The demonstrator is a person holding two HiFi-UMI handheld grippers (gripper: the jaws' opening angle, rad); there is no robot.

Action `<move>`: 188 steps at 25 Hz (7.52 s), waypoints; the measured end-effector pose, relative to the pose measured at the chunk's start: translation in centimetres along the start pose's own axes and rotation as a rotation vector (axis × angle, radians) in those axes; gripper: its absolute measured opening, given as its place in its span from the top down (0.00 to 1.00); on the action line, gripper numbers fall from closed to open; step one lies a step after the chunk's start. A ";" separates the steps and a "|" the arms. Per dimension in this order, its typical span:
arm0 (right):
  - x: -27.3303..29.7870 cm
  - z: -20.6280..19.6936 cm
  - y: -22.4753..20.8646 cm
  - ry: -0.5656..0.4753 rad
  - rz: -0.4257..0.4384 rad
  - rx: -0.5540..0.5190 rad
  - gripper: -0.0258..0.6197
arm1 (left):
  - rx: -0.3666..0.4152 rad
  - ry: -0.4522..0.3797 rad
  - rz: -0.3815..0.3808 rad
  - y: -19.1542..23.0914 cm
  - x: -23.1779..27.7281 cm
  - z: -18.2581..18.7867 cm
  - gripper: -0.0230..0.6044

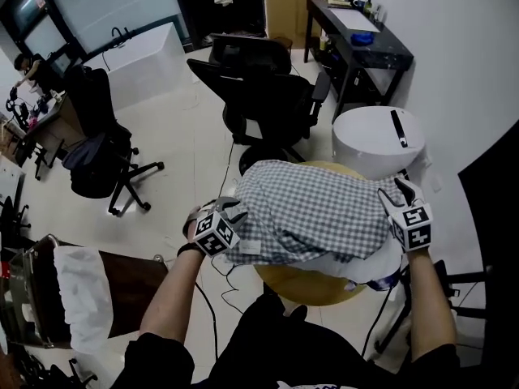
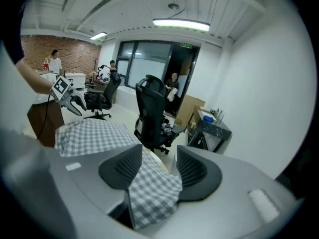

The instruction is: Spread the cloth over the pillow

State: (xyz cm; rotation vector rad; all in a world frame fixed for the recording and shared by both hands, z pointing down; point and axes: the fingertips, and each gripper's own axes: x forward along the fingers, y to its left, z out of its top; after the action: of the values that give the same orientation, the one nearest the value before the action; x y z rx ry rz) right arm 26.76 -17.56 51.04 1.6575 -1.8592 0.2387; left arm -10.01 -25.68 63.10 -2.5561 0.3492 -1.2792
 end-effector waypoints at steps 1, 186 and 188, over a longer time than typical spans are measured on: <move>-0.7 0.6 0.9 -0.022 0.018 -0.013 0.61 | -0.006 0.009 -0.008 -1.3 -0.5 -0.4 0.77; 0.9 -6.4 8.2 0.070 0.192 0.000 0.61 | 0.430 -0.074 -0.282 -11.8 9.2 21.5 0.86; 1.1 -6.5 7.9 0.078 0.180 -0.009 0.61 | 0.414 -0.096 -0.278 -11.5 8.8 21.8 0.96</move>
State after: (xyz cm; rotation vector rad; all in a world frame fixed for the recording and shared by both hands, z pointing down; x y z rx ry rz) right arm 21.41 -13.55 58.89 1.4543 -1.9482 0.3652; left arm 13.82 -15.07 60.85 -2.3461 -0.2741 -1.1622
